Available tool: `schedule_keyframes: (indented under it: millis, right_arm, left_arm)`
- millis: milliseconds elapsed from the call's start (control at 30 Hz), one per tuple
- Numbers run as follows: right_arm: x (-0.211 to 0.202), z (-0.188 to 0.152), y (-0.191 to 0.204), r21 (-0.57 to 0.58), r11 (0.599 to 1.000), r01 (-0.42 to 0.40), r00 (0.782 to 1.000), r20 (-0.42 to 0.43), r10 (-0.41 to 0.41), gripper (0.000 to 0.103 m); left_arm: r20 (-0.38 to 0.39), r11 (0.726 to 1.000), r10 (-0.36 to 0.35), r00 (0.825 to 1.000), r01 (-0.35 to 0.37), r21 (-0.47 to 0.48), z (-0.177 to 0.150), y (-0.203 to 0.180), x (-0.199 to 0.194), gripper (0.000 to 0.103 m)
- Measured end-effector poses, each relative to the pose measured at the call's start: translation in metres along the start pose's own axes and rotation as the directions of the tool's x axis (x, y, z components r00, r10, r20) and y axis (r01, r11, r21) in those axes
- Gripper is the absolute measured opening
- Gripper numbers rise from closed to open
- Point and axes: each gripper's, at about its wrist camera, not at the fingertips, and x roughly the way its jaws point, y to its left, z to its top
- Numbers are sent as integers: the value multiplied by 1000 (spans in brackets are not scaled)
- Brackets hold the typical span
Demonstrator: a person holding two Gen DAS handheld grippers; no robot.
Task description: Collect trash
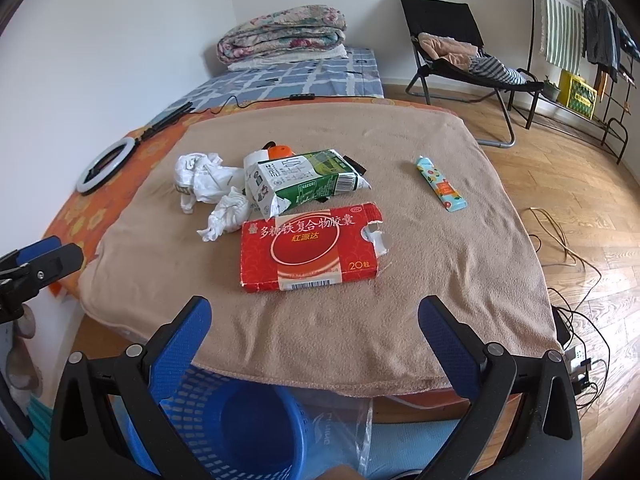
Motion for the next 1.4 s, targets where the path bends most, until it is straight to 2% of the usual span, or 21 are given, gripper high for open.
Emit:
schedule_keyframes:
  millis: [200, 500, 833, 1033, 1233, 1400]
  right_arm:
    - [0, 0, 1, -6, 1000, 12, 1000, 5, -12, 102]
    - [9, -4, -2, 7, 1000, 0, 999, -39, 0, 102]
    - [10, -9, -4, -5, 1000, -7, 1000, 1, 7, 102]
    - [15, -12, -10, -34, 999, 27, 999, -33, -29, 102]
    - [20, -13, -27, -1, 1000, -7, 998, -55, 7, 102]
    - [23, -5, -46, 60, 998, -33, 998, -48, 36, 101]
  left_arm:
    - [0, 1000, 1, 1000, -1, 1, 0, 0, 0, 103]
    - [0, 1000, 0, 1000, 0, 0, 0, 0, 0, 103]
    - [3, 1000, 7, 1000, -7, 3, 0, 1, 0, 103]
    - [-4, 1000, 25, 1000, -25, -6, 1, 11, 3, 103]
    - [-25, 1000, -1, 1000, 1, -8, 12, 18, 13, 103]
    - [-27, 999, -27, 999, 26, -39, 35, 28, 25, 102]
